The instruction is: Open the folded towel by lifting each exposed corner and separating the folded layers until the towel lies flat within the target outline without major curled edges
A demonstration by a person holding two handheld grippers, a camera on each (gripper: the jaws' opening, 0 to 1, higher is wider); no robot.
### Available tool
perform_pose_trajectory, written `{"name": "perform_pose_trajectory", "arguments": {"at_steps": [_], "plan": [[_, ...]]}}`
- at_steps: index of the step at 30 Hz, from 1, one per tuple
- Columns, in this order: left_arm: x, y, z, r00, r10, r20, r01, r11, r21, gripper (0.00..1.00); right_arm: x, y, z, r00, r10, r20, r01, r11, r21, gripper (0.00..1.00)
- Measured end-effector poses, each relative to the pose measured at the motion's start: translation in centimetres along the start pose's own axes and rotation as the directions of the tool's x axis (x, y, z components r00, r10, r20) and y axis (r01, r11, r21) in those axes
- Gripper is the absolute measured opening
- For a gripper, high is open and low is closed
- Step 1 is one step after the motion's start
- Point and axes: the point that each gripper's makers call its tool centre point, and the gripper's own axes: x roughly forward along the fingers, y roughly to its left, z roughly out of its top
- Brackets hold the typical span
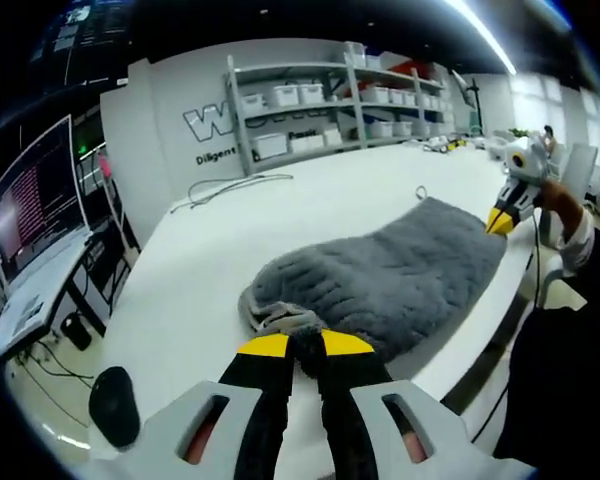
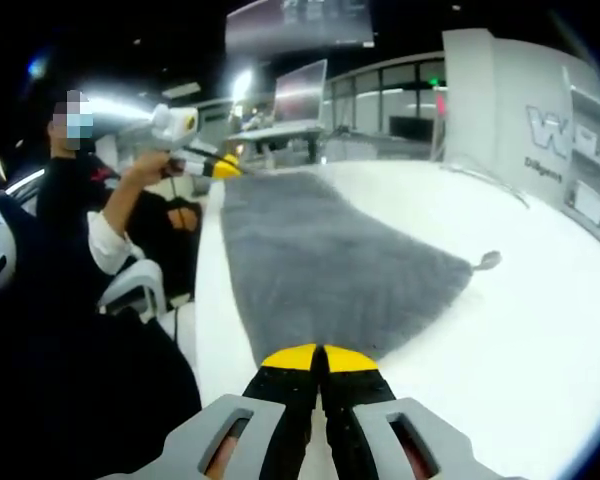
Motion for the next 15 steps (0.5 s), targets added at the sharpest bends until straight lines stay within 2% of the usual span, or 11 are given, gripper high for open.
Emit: {"name": "perform_pose_trajectory", "arguments": {"at_steps": [11,15], "plan": [[-0.3,-0.7,-0.8,1.0,-0.004,-0.022,0.004,1.0,-0.022,0.09,0.0,0.1,0.0,1.0,0.004,0.004,-0.004,1.0,0.005,0.0],[-0.2,-0.3,-1.3,0.999,-0.011,-0.048,0.01,1.0,-0.019,0.09,0.0,0.1,0.0,1.0,0.003,0.004,-0.003,1.0,0.005,0.0]]}}
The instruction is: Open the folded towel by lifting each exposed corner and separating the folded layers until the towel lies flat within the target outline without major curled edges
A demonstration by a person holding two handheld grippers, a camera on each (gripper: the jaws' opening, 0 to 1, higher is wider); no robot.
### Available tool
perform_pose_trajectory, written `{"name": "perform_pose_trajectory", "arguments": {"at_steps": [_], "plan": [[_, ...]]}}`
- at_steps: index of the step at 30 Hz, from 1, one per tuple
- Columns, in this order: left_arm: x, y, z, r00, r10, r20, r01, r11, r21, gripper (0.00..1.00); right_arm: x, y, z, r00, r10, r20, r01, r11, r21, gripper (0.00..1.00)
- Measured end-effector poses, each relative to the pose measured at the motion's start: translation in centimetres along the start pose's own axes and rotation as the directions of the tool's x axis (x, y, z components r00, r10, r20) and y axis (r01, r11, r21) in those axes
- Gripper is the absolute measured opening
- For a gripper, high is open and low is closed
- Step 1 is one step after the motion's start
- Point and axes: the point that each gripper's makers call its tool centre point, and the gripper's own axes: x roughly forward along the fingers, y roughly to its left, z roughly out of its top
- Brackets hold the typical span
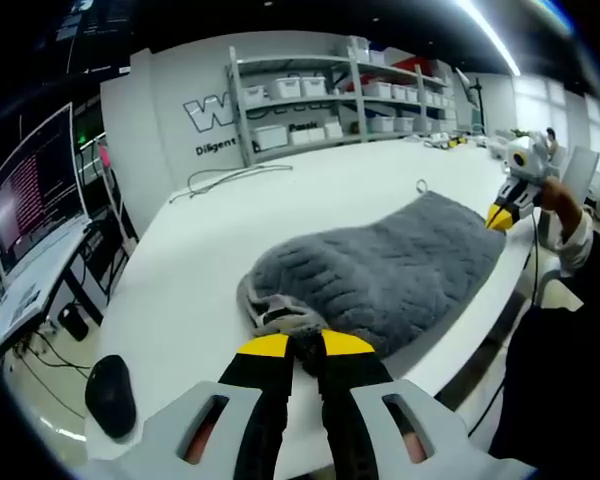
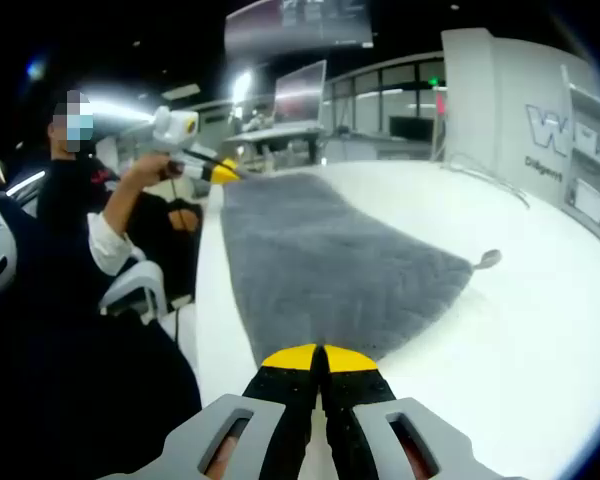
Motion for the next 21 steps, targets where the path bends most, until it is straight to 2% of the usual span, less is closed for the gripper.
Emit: {"name": "perform_pose_trajectory", "arguments": {"at_steps": [4,9,14,18,21], "plan": [[-0.2,-0.8,-0.4,1.0,0.0,-0.009,0.0,1.0,0.015,0.09,0.0,0.0,0.0,1.0,0.001,0.001,-0.001,1.0,0.0,0.0],[-0.2,-0.6,-0.5,1.0,-0.001,-0.02,0.002,1.0,0.022,0.09,0.0,0.0,0.0,1.0,0.001,0.001,-0.001,1.0,0.001,0.0],[-0.4,-1.1,-1.2,0.999,-0.012,-0.043,0.013,1.0,0.022,0.1,0.0,0.0,0.0,1.0,0.001,0.002,-0.001,1.0,0.001,0.0],[0.2,0.7,-1.4,0.998,-0.023,-0.062,0.024,1.0,0.011,0.1,0.0,0.0,0.0,1.0,0.001,0.002,-0.001,1.0,0.002,0.0],[0.1,0.9,-1.6,0.997,-0.03,-0.071,0.031,1.0,0.005,0.1,0.0,0.0,0.0,1.0,0.002,0.003,-0.002,1.0,0.004,0.0]]}}
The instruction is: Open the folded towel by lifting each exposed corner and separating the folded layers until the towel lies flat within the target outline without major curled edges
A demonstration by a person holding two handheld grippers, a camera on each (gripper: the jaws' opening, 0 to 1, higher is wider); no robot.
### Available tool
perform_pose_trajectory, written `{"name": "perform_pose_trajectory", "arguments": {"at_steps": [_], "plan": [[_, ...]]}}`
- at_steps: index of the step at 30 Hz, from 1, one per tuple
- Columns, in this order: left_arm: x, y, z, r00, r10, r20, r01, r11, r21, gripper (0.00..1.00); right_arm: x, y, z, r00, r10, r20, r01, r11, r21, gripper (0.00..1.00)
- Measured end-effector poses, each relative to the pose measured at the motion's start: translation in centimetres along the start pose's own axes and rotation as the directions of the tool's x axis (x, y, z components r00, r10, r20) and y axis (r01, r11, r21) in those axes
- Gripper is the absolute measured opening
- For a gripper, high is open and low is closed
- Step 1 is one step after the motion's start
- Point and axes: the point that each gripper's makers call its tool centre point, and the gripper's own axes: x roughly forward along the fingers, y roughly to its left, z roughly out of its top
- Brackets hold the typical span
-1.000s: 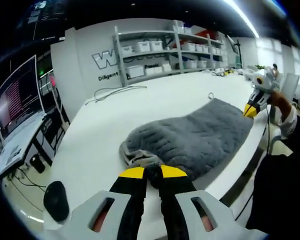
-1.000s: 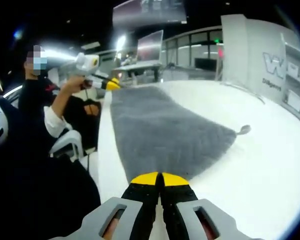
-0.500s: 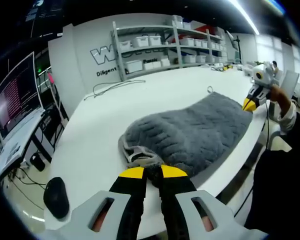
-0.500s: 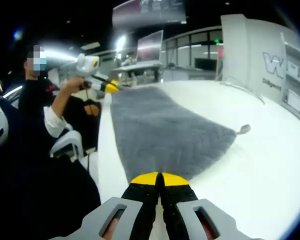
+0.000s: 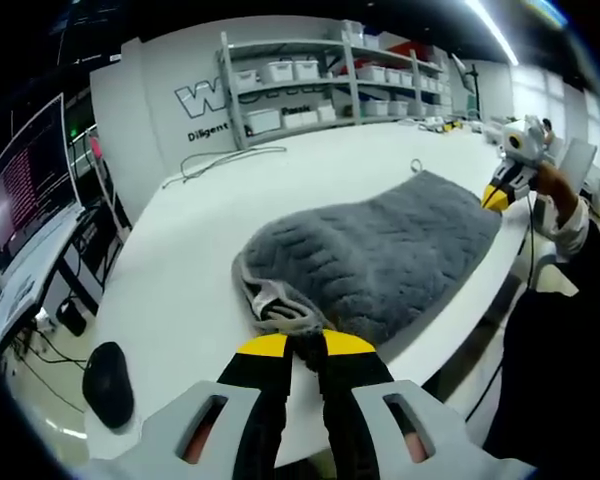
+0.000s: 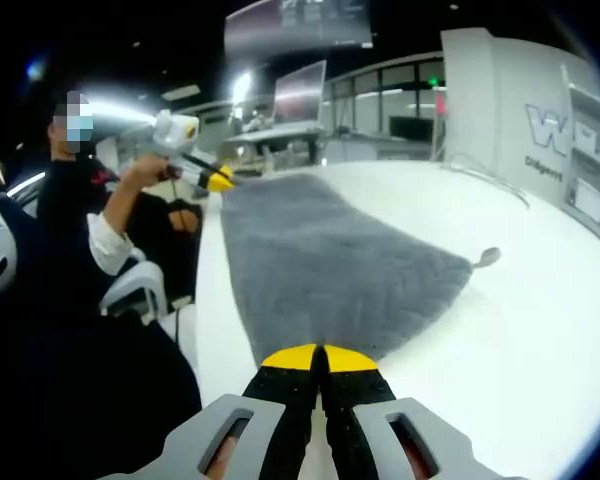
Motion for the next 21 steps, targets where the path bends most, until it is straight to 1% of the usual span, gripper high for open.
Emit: {"name": "perform_pose_trajectory", "arguments": {"at_steps": [6,11,17,21], "plan": [[0.1,1.0,0.0,1.0,-0.006,-0.013,0.006,1.0,0.002,0.1,0.0,0.0,0.0,1.0,0.0,0.001,0.0,1.0,0.0,0.0],[0.3,2.3,0.1,1.0,-0.017,-0.01,0.017,1.0,-0.001,0.11,0.1,-0.1,0.0,1.0,0.0,0.001,0.0,1.0,0.001,0.0],[0.3,2.6,0.1,1.0,-0.025,-0.01,0.025,1.0,-0.009,0.12,0.1,-0.1,0.0,1.0,-0.004,-0.004,0.004,1.0,-0.007,0.0],[0.1,2.4,0.0,1.0,-0.025,-0.01,0.025,1.0,-0.014,0.13,0.0,0.0,0.1,1.0,-0.014,-0.015,0.014,1.0,-0.028,0.0]]}}
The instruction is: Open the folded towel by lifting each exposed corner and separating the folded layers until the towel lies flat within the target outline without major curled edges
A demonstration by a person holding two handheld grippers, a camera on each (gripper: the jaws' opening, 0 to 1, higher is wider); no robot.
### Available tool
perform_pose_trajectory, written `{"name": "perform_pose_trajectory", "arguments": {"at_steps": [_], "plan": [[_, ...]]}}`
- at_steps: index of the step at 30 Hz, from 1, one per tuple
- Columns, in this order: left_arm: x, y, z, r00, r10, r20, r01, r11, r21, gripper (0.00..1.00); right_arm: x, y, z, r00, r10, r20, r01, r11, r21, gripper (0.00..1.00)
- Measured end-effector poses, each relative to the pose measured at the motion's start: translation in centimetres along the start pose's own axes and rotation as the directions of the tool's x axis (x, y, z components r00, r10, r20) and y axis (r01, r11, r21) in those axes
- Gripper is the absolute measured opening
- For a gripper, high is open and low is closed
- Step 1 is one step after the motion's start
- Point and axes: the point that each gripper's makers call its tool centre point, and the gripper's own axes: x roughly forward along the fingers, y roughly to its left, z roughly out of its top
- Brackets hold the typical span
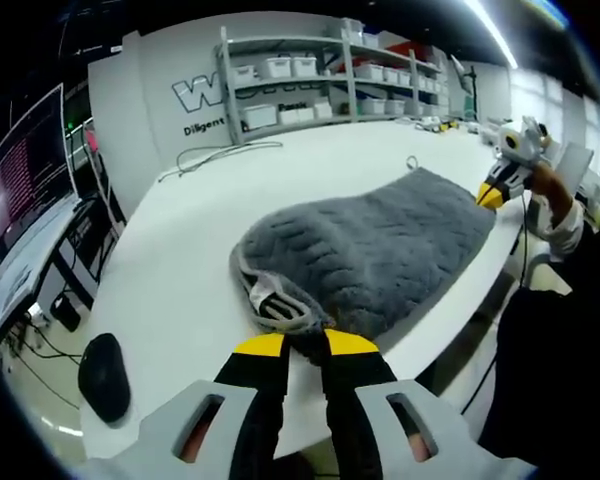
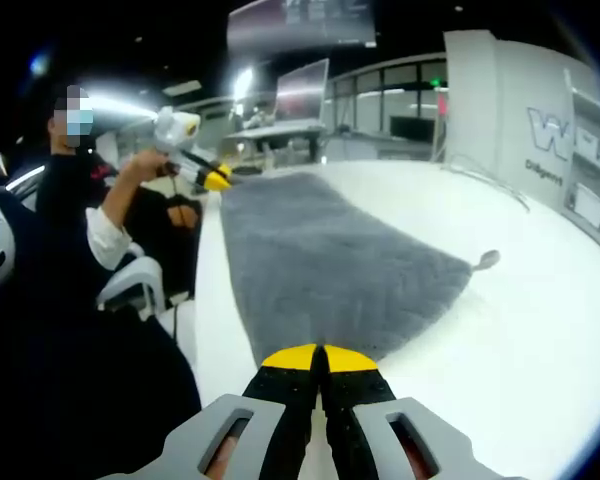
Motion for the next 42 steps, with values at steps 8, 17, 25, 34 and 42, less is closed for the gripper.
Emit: {"name": "perform_pose_trajectory", "arguments": {"at_steps": [8,17,25,34,42], "plan": [[-0.4,0.3,0.0,1.0,0.016,0.009,-0.016,1.0,0.001,0.19,-0.3,0.0,0.4,1.0,0.001,0.005,-0.001,1.0,0.026,0.0],[-0.7,0.3,0.0,1.0,0.024,0.02,-0.024,1.0,0.002,0.22,-0.5,0.0,0.8,1.0,0.008,0.026,-0.009,0.999,0.035,0.0],[-1.3,0.4,0.4,0.999,0.032,0.042,-0.032,0.999,-0.004,0.22,-1.1,-0.5,1.8,0.997,-0.012,0.07,0.01,0.999,0.032,0.0],[-1.8,1.2,2.3,0.989,0.061,0.137,-0.058,0.998,-0.024,0.21,-1.4,-1.3,2.5,0.993,-0.042,0.107,0.039,0.999,0.025,0.0],[-1.3,0.3,2.5,0.989,0.053,0.142,-0.055,0.998,0.016,0.19,-1.4,-2.0,2.9,0.99,-0.069,0.121,0.073,0.997,-0.026,0.0]]}}
